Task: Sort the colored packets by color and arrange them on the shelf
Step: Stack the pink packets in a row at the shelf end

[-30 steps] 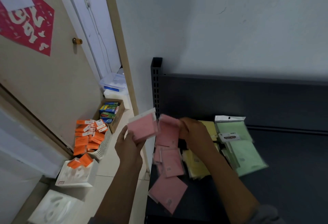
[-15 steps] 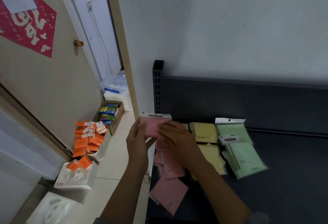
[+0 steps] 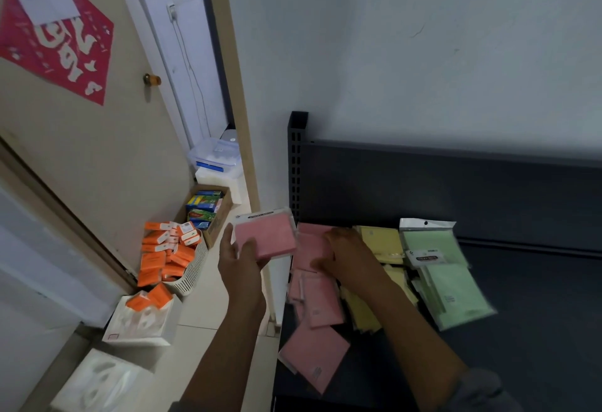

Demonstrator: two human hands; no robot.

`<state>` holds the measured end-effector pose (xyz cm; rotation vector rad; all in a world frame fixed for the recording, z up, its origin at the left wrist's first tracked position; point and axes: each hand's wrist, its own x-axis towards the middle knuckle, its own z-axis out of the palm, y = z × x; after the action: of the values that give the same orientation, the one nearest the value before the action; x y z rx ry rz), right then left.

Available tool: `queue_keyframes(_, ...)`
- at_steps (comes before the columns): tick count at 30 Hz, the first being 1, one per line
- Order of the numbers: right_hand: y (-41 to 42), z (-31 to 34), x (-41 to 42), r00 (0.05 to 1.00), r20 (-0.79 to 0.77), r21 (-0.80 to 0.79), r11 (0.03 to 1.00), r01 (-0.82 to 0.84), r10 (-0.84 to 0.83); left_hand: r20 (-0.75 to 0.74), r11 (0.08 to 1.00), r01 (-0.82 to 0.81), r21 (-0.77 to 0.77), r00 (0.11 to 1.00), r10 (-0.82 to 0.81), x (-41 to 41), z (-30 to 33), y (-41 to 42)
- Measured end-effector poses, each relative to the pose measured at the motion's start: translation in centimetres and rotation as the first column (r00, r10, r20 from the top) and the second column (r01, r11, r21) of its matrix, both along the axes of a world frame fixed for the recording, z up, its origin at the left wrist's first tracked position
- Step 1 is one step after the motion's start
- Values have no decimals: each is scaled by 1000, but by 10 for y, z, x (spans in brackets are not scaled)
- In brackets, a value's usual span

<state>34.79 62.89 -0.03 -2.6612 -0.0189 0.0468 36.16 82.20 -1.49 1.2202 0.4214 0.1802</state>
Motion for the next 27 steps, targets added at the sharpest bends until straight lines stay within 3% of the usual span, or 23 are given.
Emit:
queue_keyframes(4,-1,-2,8,998,-53,-79,997,-18,14,18,1000,2,18,1000,-2,2,-2,3)
queue_keyframes(10,-5,-2,11,994,21,66,992,110,-112,25,1000,19,22,999,-20,2,-5,2)
queue_keyframes(15,-11,18,4,911,146,379,872,309,-386,-2,996,83,-16,997,-83,3,-6,-7)
queue_keyframes(20,-24,34,-7,841,143,623,707,334,-522,-50,984,177,-5,983,-177,6,-7,-27)
queue_keyframes(27,-33,36,-19,842,142,666,680,308,-521,19,928,284,241,955,-297,7,-4,-52)
